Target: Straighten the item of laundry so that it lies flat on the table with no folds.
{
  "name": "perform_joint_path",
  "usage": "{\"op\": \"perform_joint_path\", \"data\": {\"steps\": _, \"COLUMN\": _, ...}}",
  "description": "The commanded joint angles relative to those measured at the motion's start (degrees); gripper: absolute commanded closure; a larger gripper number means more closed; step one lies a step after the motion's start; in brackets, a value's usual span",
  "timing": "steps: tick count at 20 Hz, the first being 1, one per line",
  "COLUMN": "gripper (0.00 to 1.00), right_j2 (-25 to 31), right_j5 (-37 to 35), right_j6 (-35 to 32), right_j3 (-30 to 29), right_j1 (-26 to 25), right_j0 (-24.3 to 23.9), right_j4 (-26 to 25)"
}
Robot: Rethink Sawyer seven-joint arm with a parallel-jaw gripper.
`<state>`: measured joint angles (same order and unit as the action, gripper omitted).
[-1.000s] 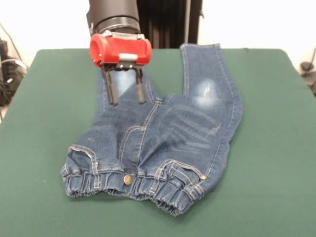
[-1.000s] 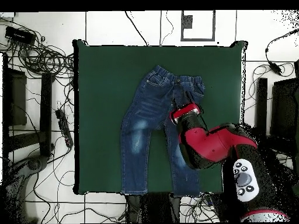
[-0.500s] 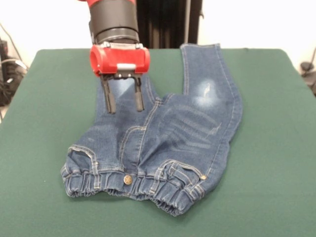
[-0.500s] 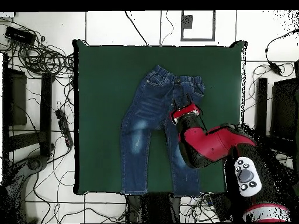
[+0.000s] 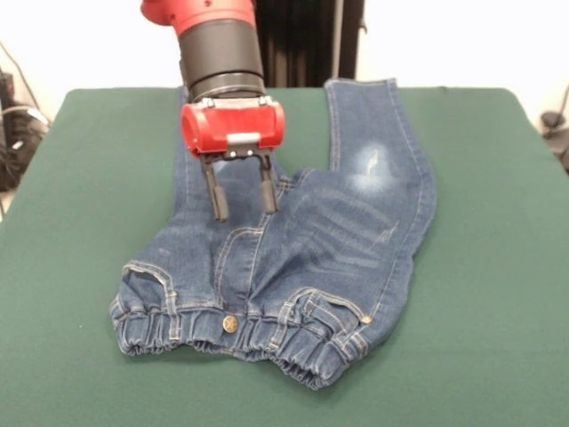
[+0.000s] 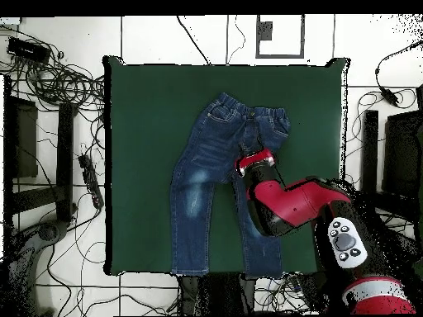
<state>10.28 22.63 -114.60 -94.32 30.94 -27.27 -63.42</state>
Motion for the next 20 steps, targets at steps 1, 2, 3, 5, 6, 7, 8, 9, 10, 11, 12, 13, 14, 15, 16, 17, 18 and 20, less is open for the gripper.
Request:
{"op": "perform_joint_path", "data": {"steps": 1, "gripper": 0.00, "right_j2": 13.5, "right_j5": -6.3, "right_j6": -14.0, "right_j3": -6.8, "right_j1": -3.0, "right_j0": -2.1, "right_j4": -3.5}}
{"op": "perform_joint_path", "data": {"steps": 2, "gripper": 0.00, "right_j2": 12.7, "right_j5": -5.7, "right_j6": -13.0, "right_j3": -6.5, "right_j1": -3.4, "right_j0": -1.6, "right_j4": -2.4}}
{"op": "perform_joint_path", "data": {"steps": 3, "gripper": 0.00, "right_j2": 12.9, "right_j5": -6.4, "right_j6": -12.4, "right_j3": -6.6, "right_j1": -3.9, "right_j0": -1.9, "right_j4": -2.3}}
{"op": "perform_joint_path", "data": {"steps": 5, "gripper": 0.00, "right_j2": 12.9, "right_j5": -6.6, "right_j6": -11.4, "right_j3": -6.7, "right_j1": -4.9, "right_j0": -2.0, "right_j4": -2.2}}
{"op": "perform_joint_path", "data": {"steps": 6, "gripper": 0.00, "right_j2": 12.6, "right_j5": -6.1, "right_j6": -10.9, "right_j3": -6.8, "right_j1": -5.3, "right_j0": -1.9, "right_j4": -2.1}}
{"op": "perform_joint_path", "data": {"steps": 7, "gripper": 0.00, "right_j2": 12.2, "right_j5": -5.9, "right_j6": -10.4, "right_j3": -6.9, "right_j1": -5.9, "right_j0": -1.7, "right_j4": -2.1}}
{"op": "perform_joint_path", "data": {"steps": 8, "gripper": 0.00, "right_j2": 12.8, "right_j5": -6.6, "right_j6": -10.4, "right_j3": -7.0, "right_j1": -6.3, "right_j0": -2.0, "right_j4": -2.7}}
{"op": "perform_joint_path", "data": {"steps": 9, "gripper": 0.00, "right_j2": 12.4, "right_j5": -6.4, "right_j6": -10.0, "right_j3": -6.9, "right_j1": -6.8, "right_j0": -1.8, "right_j4": -2.7}}
{"op": "perform_joint_path", "data": {"steps": 10, "gripper": 0.00, "right_j2": 12.0, "right_j5": -6.2, "right_j6": -9.6, "right_j3": -6.7, "right_j1": -7.2, "right_j0": -1.6, "right_j4": -2.7}}
{"op": "perform_joint_path", "data": {"steps": 11, "gripper": 0.00, "right_j2": 10.5, "right_j5": -5.0, "right_j6": -8.8, "right_j3": -6.2, "right_j1": -7.6, "right_j0": -0.6, "right_j4": -1.8}}
{"op": "perform_joint_path", "data": {"steps": 12, "gripper": 0.00, "right_j2": 10.3, "right_j5": -5.1, "right_j6": -8.6, "right_j3": -6.1, "right_j1": -7.8, "right_j0": -0.5, "right_j4": -1.6}}
{"op": "perform_joint_path", "data": {"steps": 13, "gripper": 0.00, "right_j2": 9.1, "right_j5": -5.0, "right_j6": -7.9, "right_j3": -5.6, "right_j1": -8.4, "right_j0": 0.2, "right_j4": -0.4}}
{"op": "perform_joint_path", "data": {"steps": 14, "gripper": 0.00, "right_j2": 8.7, "right_j5": -5.6, "right_j6": -7.8, "right_j3": -5.4, "right_j1": -8.8, "right_j0": 0.3, "right_j4": 0.1}}
{"op": "perform_joint_path", "data": {"steps": 15, "gripper": 0.00, "right_j2": 8.4, "right_j5": -8.3, "right_j6": -7.7, "right_j3": -4.9, "right_j1": -10.0, "right_j0": 0.3, "right_j4": 1.1}}
{"op": "perform_joint_path", "data": {"steps": 16, "gripper": 0.00, "right_j2": 7.6, "right_j5": -8.4, "right_j6": -7.4, "right_j3": -4.5, "right_j1": -10.6, "right_j0": 0.7, "right_j4": 1.6}}
{"op": "perform_joint_path", "data": {"steps": 17, "gripper": 0.00, "right_j2": 6.4, "right_j5": -8.1, "right_j6": -7.0, "right_j3": -3.8, "right_j1": -11.3, "right_j0": 1.4, "right_j4": 2.3}}
{"op": "perform_joint_path", "data": {"steps": 18, "gripper": 0.00, "right_j2": 6.1, "right_j5": -7.9, "right_j6": -6.9, "right_j3": -3.6, "right_j1": -11.6, "right_j0": 1.5, "right_j4": 2.5}}
{"op": "perform_joint_path", "data": {"steps": 20, "gripper": 0.00, "right_j2": 6.1, "right_j5": -9.0, "right_j6": -6.6, "right_j3": -3.5, "right_j1": -11.8, "right_j0": 1.5, "right_j4": 2.6}}
